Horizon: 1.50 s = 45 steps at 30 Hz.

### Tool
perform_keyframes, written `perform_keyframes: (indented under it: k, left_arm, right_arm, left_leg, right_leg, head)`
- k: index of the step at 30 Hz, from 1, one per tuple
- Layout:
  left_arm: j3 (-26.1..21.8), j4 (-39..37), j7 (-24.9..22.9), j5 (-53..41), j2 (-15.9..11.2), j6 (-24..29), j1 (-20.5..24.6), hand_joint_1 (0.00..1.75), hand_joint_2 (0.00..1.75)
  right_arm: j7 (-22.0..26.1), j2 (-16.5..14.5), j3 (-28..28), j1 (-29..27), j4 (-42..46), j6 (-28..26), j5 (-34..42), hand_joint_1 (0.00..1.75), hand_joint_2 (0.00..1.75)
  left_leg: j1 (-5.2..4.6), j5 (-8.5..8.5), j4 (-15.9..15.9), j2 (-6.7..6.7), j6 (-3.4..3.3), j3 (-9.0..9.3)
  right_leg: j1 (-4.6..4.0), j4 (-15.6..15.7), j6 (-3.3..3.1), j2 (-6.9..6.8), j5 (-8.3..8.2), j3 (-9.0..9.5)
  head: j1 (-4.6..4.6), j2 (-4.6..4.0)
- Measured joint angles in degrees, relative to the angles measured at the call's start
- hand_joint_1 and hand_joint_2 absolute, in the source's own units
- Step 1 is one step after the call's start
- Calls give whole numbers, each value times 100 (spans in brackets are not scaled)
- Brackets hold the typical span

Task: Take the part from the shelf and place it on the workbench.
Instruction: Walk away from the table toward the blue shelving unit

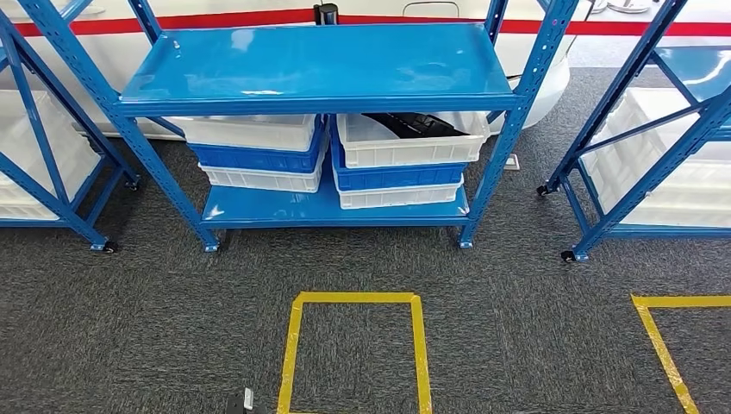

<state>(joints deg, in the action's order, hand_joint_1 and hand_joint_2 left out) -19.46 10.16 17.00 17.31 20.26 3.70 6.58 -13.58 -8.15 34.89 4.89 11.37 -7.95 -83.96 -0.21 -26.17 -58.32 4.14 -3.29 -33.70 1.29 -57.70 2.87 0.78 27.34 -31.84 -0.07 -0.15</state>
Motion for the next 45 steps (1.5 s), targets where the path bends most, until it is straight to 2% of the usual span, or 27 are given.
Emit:
perform_keyframes:
  k: [4,5,7,9,10,11,13,15,18,20,23,24,25,26,28,29,30,32,35,36,38,39,40,41,43,44,45]
  left_arm:
    - [71,9,2,27,1,12,-3,0,0]
    - [85,10,2,39,1,15,-4,0,0]
    - [100,10,3,64,1,24,-8,0,0]
    - [106,10,3,82,1,42,-10,0,0]
    - [108,11,4,88,1,51,-11,0,0]
    - [111,11,4,93,1,56,-12,0,0]
    - [115,12,4,105,1,59,-11,0,0]
    - [119,14,6,116,1,63,-9,0,0]
    - [153,21,11,145,-1,78,-10,0,0]
    - [194,29,14,163,-2,82,-9,0,0]
    - [234,36,17,193,-3,87,-9,0,0]
    - [240,37,17,198,-4,90,-9,0,0]
    - [243,39,17,202,-4,93,-10,0,0]
    - [245,40,17,203,-4,93,-10,0,0]
    - [248,45,18,206,-4,93,-9,0,0]
    - [250,47,19,208,-5,93,-8,0,0]
    - [252,49,19,211,-5,93,-7,0,0]
    - [254,51,20,225,-6,95,-7,0,0]
    - [257,55,25,244,-2,95,-13,0,0]
    - [259,56,27,246,0,95,-14,0,0]
    - [266,57,30,253,1,95,-16,0,0]
    - [269,57,29,258,1,95,-18,0,0]
    - [274,57,29,262,1,96,-20,0,0]
    - [277,57,28,267,1,96,-21,0,0]
    - [284,57,28,267,1,96,-21,0,0]
    - [285,58,28,267,1,96,-21,0,0]
    - [286,58,28,267,1,96,-20,0,0]
  right_arm:
    - [2,-4,22,4,0,-19,1,0,0]
    - [4,-3,26,5,0,-24,1,0,0]
    - [10,-2,29,4,0,-30,1,0,0]
    - [13,0,35,-10,0,-33,1,0,0]
    - [13,4,40,-17,0,-35,1,0,0]
    - [14,9,45,-21,0,-38,1,0,0]
    - [19,17,54,-19,0,-43,1,0,0]
    - [37,18,60,-16,0,-47,-1,0,0]
    - [62,13,74,-18,0,-58,-1,0,0]
    - [74,6,82,-23,0,-66,-1,0,0]
    - [82,6,89,-47,0,-69,-1,0,0]
    - [83,7,90,-57,0,-69,-1,0,0]
    - [84,8,92,-62,0,-69,-1,0,0]
    - [85,8,93,-65,0,-69,-2,0,0]
    - [90,3,96,-63,0,-69,-2,0,0]
    - [93,-1,97,-62,0,-69,-2,0,0]
    - [96,-4,98,-61,0,-69,-2,0,0]
    - [97,-8,100,-57,0,-70,-2,0,0]
    - [98,-9,103,-48,2,-76,-2,0,0]
    - [99,-8,104,-47,2,-78,-2,0,0]
    - [102,-3,107,-55,2,-78,-1,0,0]
    - [101,0,109,-64,2,-78,0,0,0]
    - [101,4,111,-75,2,-78,1,0,0]
    - [100,8,113,-82,2,-78,2,0,0]
    - [99,20,115,-88,2,-79,3,0,0]
    - [100,24,115,-86,1,-79,3,0,0]
    - [101,26,115,-81,-1,-80,3,0,0]
  left_leg:
    - [19,59,149,-15,-10,88]
    - [39,88,203,-27,-11,126]
    - [55,102,236,-54,-19,150]
    - [58,92,230,-65,-16,147]
    - [62,84,225,-60,-6,148]
    - [70,72,217,-52,12,154]
    - [68,24,170,-32,82,162]
    - [42,-36,118,-22,161,160]
    - [60,-81,83,-27,220,159]
    - [83,-232,-165,-148,265,56]
    - [90,-707,-1258,-347,313,-522]
    - [91,-764,-1535,-367,311,-697]
    - [91,-705,-1603,-376,299,-773]
    - [88,-535,-1432,-382,274,-726]
    - [68,-109,-678,-419,188,-393]
    - [49,19,-340,-445,149,-232]
    - [25,67,-138,-465,121,-137]
    - [-17,37,-41,-461,93,-96]
    - [18,65,112,-407,24,34]
    - [36,72,158,-397,0,86]
    - [28,39,167,-373,-37,126]
    - [25,20,166,-349,-41,140]
    - [24,-2,164,-324,-37,161]
    - [26,-26,162,-299,-24,192]
    - [30,-91,157,-266,21,273]
    - [18,-136,148,-258,54,308]
    - [5,-176,139,-255,85,332]
  right_leg:
    - [-23,-50,19,-14,49,-22]
    - [-32,-243,11,-21,148,-116]
    - [-18,-929,-16,-28,452,-473]
    - [3,-1479,20,-29,621,-771]
    - [19,-1470,71,-29,578,-773]
    - [38,-1232,136,-29,453,-654]
    - [75,-449,239,-10,159,-249]
    - [72,-12,175,12,25,-8]
    - [55,2,-18,-5,22,25]
    - [59,9,-107,-37,30,52]
    - [23,10,-197,-110,74,92]
    - [9,10,-215,-134,87,105]
    - [-3,9,-229,-152,102,121]
    - [-12,10,-237,-162,118,145]
    - [-26,13,-229,-168,158,197]
    - [-44,13,-207,-168,182,216]
    - [-54,13,-181,-172,204,226]
    - [-69,32,-119,-191,234,243]
    - [-71,-105,-49,-195,332,215]
    - [-68,-365,-48,-173,434,84]
    - [-56,-1120,-55,-129,682,-356]
    - [-52,-1429,-36,-121,750,-566]
    - [-46,-1534,5,-117,722,-676]
    - [-38,-1421,61,-116,601,-674]
    - [-3,-682,173,-116,192,-400]
    - [1,-324,180,-112,37,-239]
    - [3,-79,149,-107,-57,-126]
  head:
    - [1,0]
    - [6,0]
    - [11,0]
    - [14,0]
    - [15,0]
    - [17,0]
    - [26,0]
    - [25,0]
    - [10,0]
    - [1,0]
    - [-13,0]
    - [-10,0]
    - [-11,0]
    - [-11,0]
    - [-11,0]
    - [-7,0]
    - [-6,0]
    - [-7,0]
    - [-3,0]
    - [9,0]
    - [21,0]
    - [25,0]
    - [25,0]
    - [27,0]
    - [31,0]
    - [37,0]
    - [36,0]
